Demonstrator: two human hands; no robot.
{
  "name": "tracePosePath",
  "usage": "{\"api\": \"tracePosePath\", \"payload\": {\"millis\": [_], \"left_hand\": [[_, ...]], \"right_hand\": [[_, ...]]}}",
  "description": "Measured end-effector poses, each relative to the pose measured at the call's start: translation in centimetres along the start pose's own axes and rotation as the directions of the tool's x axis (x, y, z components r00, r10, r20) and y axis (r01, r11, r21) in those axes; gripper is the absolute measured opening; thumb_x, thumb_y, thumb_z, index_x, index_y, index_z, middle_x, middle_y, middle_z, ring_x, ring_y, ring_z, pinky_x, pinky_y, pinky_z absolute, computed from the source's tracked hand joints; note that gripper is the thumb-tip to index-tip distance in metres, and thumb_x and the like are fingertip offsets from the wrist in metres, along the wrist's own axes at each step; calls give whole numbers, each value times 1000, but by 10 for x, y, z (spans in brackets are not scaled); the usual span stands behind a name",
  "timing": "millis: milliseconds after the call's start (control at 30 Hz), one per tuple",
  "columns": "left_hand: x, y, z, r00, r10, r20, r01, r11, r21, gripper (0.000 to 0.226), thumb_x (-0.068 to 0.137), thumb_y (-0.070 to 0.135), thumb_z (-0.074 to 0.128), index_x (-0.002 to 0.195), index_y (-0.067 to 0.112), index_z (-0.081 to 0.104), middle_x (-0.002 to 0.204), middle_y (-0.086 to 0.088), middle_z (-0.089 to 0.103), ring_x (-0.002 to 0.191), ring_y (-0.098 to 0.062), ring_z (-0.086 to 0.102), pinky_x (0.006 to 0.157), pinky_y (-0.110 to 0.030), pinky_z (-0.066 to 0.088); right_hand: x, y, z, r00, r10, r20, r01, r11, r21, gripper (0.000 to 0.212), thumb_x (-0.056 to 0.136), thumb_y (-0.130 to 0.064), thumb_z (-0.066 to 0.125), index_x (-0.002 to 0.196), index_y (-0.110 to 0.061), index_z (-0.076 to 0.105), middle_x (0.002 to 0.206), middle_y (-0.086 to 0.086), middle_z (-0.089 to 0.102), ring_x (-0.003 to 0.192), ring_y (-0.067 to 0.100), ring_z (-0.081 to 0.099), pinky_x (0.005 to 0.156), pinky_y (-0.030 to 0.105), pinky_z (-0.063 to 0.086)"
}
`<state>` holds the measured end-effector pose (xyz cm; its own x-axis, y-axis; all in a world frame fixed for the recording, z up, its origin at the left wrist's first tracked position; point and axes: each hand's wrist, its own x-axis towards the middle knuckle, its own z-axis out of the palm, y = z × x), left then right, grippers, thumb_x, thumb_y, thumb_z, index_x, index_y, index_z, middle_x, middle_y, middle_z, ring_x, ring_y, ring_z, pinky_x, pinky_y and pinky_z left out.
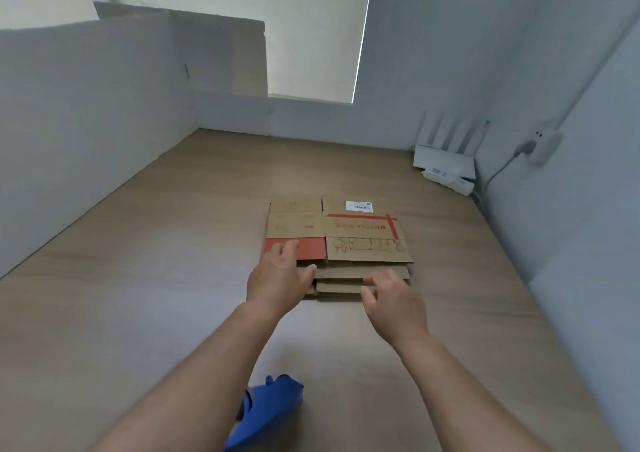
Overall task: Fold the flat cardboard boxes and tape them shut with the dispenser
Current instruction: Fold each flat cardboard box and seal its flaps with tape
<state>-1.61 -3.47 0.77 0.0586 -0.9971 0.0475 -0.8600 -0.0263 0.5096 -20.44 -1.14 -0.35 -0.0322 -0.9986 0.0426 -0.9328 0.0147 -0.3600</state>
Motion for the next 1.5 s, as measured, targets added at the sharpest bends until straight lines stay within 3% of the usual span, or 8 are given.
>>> {"api": "tracePosePath", "payload": {"millis": [167, 400, 733, 1033, 1133, 1200, 1333, 1500], "left_hand": [[50, -18, 28, 998, -43, 37, 42, 998, 39, 64, 93, 44, 52, 146, 17, 29, 148, -2, 36, 134, -22, 34, 104, -35, 35], [94, -54, 70, 968, -215, 132, 184, 959, 215, 104, 75, 75, 53, 152, 20, 8, 158, -14, 11, 146, -30, 11, 117, -47, 18], [83, -55, 82, 964, -239, 121, 205, 948, 242, 97, 69, 70, 63, 144, 21, 26, 143, -12, 31, 129, -34, 33, 106, -42, 33], [8, -40, 62, 965, -186, 183, 118, 937, 329, 83, 73, 72, 56, 137, 25, 33, 145, -8, 29, 124, -32, 36, 104, -41, 34], [-14, -27, 44, 976, -177, 124, 137, 952, 275, 69, 89, 62, 41, 148, 28, 28, 144, -4, 39, 125, -30, 35, 101, -40, 37], [-29, -15, 32, 985, -155, 71, 133, 959, 251, 54, 96, 50, 35, 147, 32, 32, 140, -2, 47, 121, -28, 38, 95, -38, 42], [-61, 10, 14, 995, -97, 34, 90, 981, 171, 41, 101, 49, 29, 135, 38, 49, 125, 0, 60, 107, -27, 53, 86, -37, 50], [-97, 48, -6, 999, 1, -36, -7, 986, -169, 38, 100, 45, 37, 115, 22, 64, 106, -7, 68, 99, -32, 60, 84, -42, 52]], "right_hand": [[57, 28, 27, 993, 113, 31, -112, 993, -20, 42, 96, -36, 45, 135, -19, 44, 138, 2, 41, 121, 21, 44, 92, 35, 46], [115, 70, 50, 935, 341, 94, -336, 940, -57, 82, 93, -57, 42, 153, -15, 3, 159, 16, 2, 144, 35, 12, 115, 45, 19], [106, 86, 53, 910, 398, 115, -389, 916, -93, 103, 72, -61, 68, 149, -17, 18, 148, 15, 28, 134, 34, 26, 112, 42, 28], [7, 110, 40, 907, 381, 181, -351, 919, -179, 104, 70, -80, 51, 150, -25, 14, 140, 9, 38, 129, 28, 33, 107, 40, 29], [-18, 117, 22, 932, 349, 94, -345, 937, -56, 92, 74, -81, 43, 146, -24, 29, 132, 8, 48, 121, 26, 43, 101, 38, 36], [-31, 118, 5, 939, 342, -12, -338, 932, 134, 86, 74, -73, 56, 139, -19, 40, 127, 5, 53, 116, 23, 48, 94, 36, 43], [-48, 117, -31, 917, 352, -186, -226, 845, 485, 79, 74, -41, 78, 137, -15, 37, 128, 3, 49, 110, 20, 51, 83, 29, 41], [-57, 117, -63, 877, 421, -231, -200, 757, 622, 77, 87, -13, 63, 150, -17, 19, 103, 1, 56, 88, 20, 54, 77, 30, 41]]}}
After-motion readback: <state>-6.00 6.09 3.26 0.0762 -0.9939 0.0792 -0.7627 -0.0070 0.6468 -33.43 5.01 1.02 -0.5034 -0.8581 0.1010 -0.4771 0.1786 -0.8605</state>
